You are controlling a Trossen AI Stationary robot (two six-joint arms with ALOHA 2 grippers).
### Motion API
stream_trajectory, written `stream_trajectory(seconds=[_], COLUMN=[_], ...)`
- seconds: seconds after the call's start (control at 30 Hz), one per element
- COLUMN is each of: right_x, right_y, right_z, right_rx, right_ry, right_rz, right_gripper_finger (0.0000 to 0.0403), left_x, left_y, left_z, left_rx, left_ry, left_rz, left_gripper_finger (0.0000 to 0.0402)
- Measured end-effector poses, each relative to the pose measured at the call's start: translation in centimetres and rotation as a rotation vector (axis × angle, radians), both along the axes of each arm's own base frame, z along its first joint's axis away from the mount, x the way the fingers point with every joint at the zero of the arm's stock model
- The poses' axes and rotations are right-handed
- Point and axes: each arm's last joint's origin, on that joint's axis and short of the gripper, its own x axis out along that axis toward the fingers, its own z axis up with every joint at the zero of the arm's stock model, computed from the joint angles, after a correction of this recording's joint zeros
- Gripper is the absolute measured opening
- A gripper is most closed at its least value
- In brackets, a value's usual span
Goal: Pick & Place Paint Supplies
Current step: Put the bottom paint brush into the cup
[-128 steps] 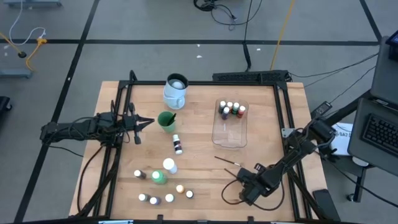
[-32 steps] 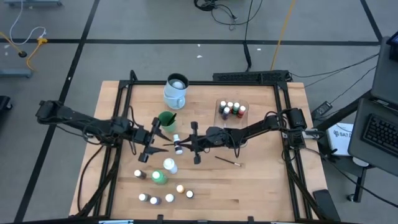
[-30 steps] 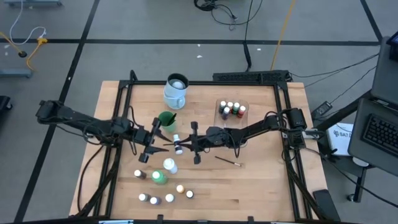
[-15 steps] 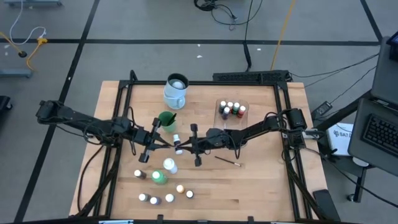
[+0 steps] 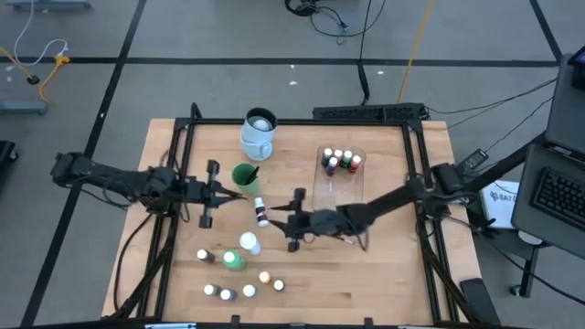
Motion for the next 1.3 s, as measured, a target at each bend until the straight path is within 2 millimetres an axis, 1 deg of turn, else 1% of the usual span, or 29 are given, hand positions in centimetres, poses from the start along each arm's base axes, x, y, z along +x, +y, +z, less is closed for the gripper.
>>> stream_trajectory(seconds=[0.07,0.13,0.23,0.33,0.43,0.53,0.6,0.7,0.8,0.9,1.03,1.13,1.3], right_x=[-1.4,-2.5,-3.7,-4.5,-4.8,-5.5,-6.0,-6.8,-7.5,-8.0,-8.3,-8.3,-8.2], right_y=[1.6,3.2,5.2,6.5,7.4,7.6,7.3,6.8,6.4,5.7,5.2,5.1,4.8], right_z=[1.2,1.7,1.2,0.7,-0.6,-1.7,-2.3,-3.5,-3.9,-4.5,-4.5,-4.6,-4.5], right_rx=[0.007,0.036,0.074,0.093,0.116,0.107,0.124,0.100,0.085,0.093,0.101,0.097,0.098], right_ry=[0.019,0.049,0.118,0.158,0.174,0.160,0.120,0.070,-0.002,-0.033,-0.091,-0.085,-0.092], right_rz=[-0.043,-0.039,0.000,0.025,0.036,0.055,0.059,0.074,0.090,0.084,0.080,0.080,0.071], right_gripper_finger=[0.0185,0.0191,0.0189,0.0179,0.0167,0.0158,0.0152,0.0145,0.0141,0.0137,0.0135,0.0134,0.0134], left_x=[-0.6,-0.8,-0.7,-0.2,0.5,1.2,1.6,2.1,2.4,2.5,2.7,2.8,2.9], left_y=[0.3,0.7,1.0,1.4,2.0,2.9,3.5,4.3,5.1,5.8,6.6,6.8,7.1], left_z=[0.9,0.9,0.5,-0.1,-1.0,-1.5,-1.7,-2.1,-2.5,-3.6,-5.1,-6.2,-7.0], left_rx=[-0.002,-0.016,-0.016,-0.002,0.019,0.023,0.019,0.006,-0.038,-0.076,-0.123,-0.139,-0.148], left_ry=[0.022,0.101,0.166,0.211,0.282,0.312,0.320,0.347,0.367,0.406,0.463,0.472,0.472], left_rz=[0.060,0.177,0.309,0.339,0.400,0.461,0.486,0.484,0.510,0.554,0.586,0.586,0.570], left_gripper_finger=[0.0003,0.0003,0.0003,0.0003,0.0002,0.0003,0.0002,0.0003,0.0003,0.0002,0.0003,0.0004,0.0007])
